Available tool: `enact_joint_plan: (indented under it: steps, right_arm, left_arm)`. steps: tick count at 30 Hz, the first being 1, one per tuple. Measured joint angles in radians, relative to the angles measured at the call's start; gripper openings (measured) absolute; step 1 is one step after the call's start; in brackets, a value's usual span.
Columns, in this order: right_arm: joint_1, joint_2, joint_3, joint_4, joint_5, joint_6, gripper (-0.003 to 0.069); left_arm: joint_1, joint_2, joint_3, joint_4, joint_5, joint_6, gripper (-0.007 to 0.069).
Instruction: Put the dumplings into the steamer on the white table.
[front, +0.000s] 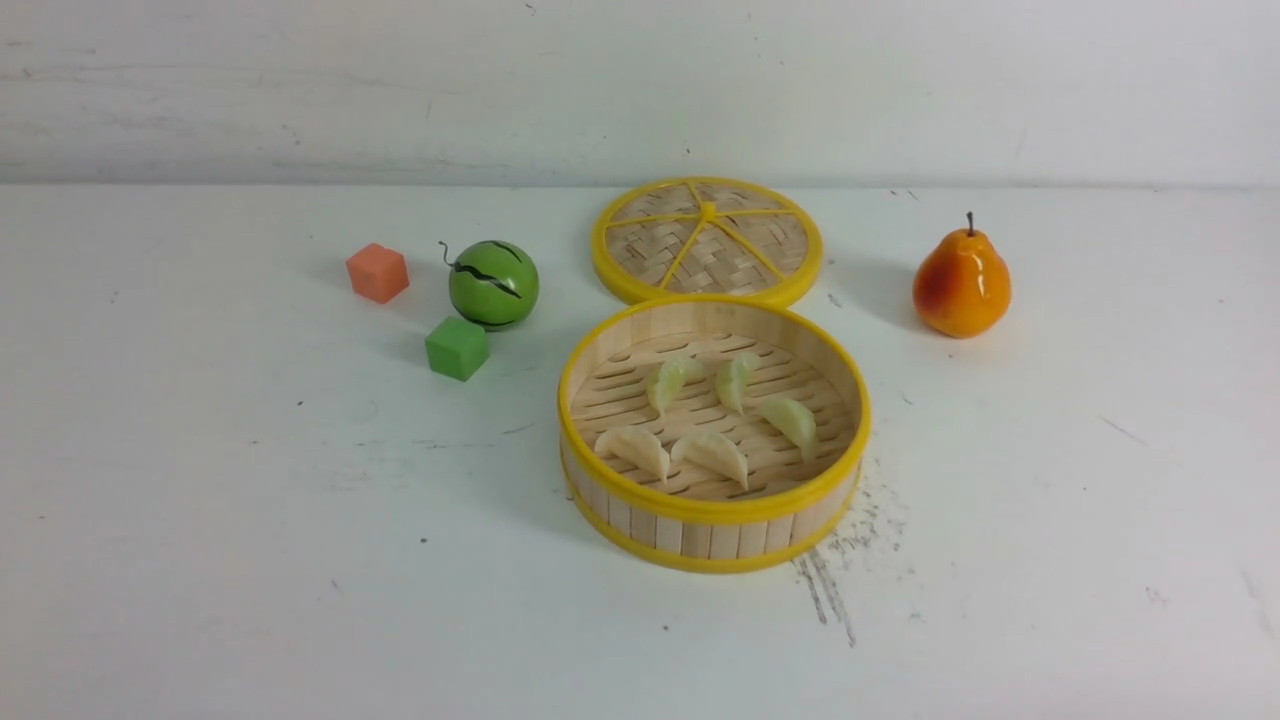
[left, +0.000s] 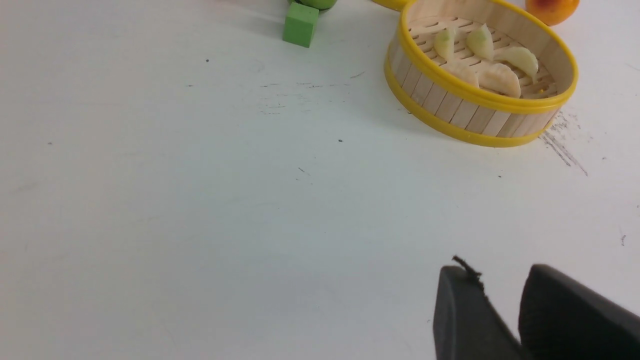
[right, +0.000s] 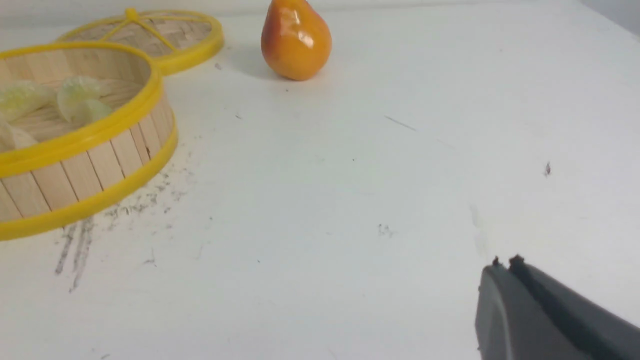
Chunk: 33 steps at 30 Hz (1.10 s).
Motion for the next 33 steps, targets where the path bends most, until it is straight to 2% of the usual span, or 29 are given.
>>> enact_joint_plan:
  steps: [8, 33]
  right_arm:
    - [0.000, -0.007, -0.007, 0.000, 0.081, 0.003, -0.0022]
    - [0.000, -0.007, -0.008, 0.011, 0.085, 0.004, -0.0007]
  left_arm:
    - [0.000, 0.000, 0.000, 0.000, -0.001, 0.000, 0.0183]
    - [0.000, 0.000, 0.000, 0.000, -0.001, 0.000, 0.0206]
